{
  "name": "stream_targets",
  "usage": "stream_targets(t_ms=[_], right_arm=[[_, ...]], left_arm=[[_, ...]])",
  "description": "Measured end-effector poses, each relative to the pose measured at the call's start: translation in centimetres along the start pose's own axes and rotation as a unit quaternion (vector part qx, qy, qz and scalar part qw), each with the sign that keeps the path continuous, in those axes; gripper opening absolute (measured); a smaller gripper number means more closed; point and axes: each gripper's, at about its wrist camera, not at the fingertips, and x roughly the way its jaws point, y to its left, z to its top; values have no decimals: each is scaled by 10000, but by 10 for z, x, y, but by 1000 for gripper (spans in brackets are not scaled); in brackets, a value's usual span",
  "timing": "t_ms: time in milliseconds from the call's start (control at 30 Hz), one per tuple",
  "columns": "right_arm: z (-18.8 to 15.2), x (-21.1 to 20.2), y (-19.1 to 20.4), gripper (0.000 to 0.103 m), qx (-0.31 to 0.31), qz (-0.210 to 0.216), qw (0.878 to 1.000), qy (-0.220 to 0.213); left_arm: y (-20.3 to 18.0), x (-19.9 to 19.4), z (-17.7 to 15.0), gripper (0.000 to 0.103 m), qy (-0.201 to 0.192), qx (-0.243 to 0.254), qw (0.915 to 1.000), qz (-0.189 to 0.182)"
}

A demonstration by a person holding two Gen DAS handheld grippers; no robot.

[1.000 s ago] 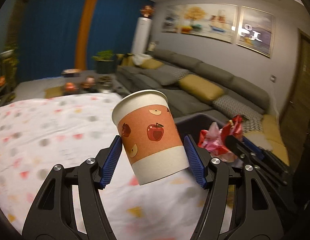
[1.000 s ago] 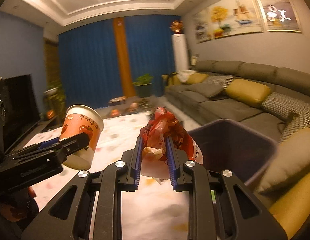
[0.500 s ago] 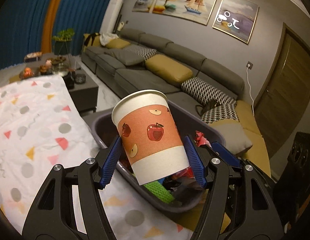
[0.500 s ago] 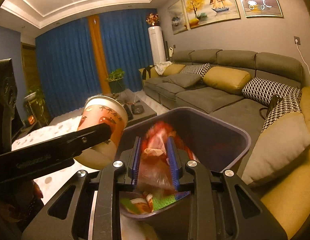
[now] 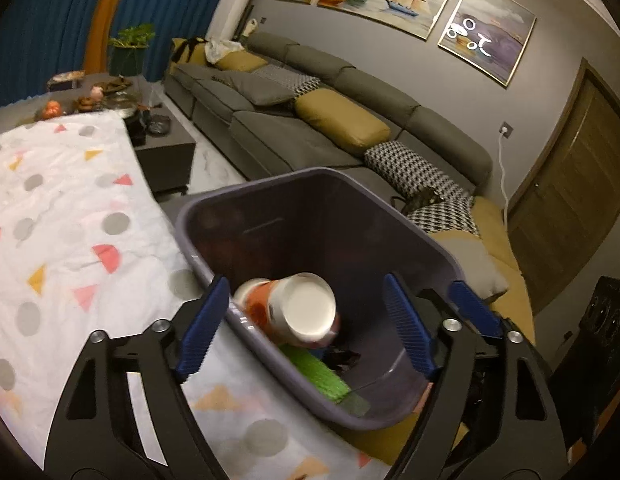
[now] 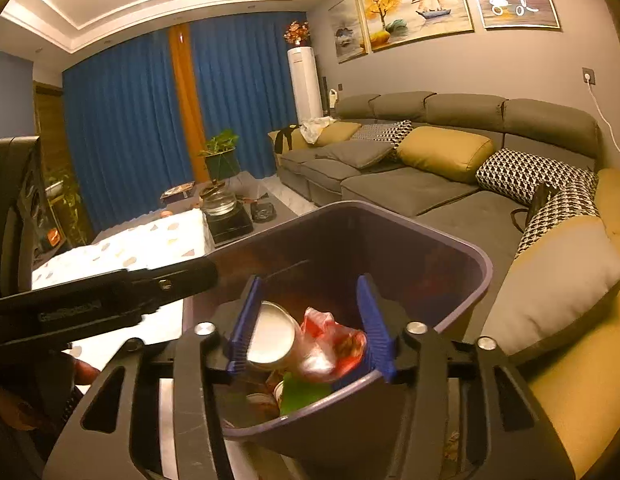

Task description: Collect trash

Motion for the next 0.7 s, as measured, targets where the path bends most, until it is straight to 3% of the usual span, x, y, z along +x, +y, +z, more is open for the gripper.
stream_targets(t_ms=[133, 333, 500, 700], right_arm=[[-1, -18, 7, 81, -138, -240, 9995, -152], [-4, -48, 19, 97, -351, -422, 9981, -286], [-10, -77, 34, 97, -468, -299, 9980, -319], [-25, -114, 57, 97, -523, -137, 9982, -272]], left_arm=[[5, -27, -8, 91, -313, 193, 9980, 520], [7, -89, -32, 94, -802, 560, 9832, 1540], [6, -153, -54, 97, -1183, 597, 9652, 2255], [9, -220, -84, 97, -1465, 276, 9495, 2763]])
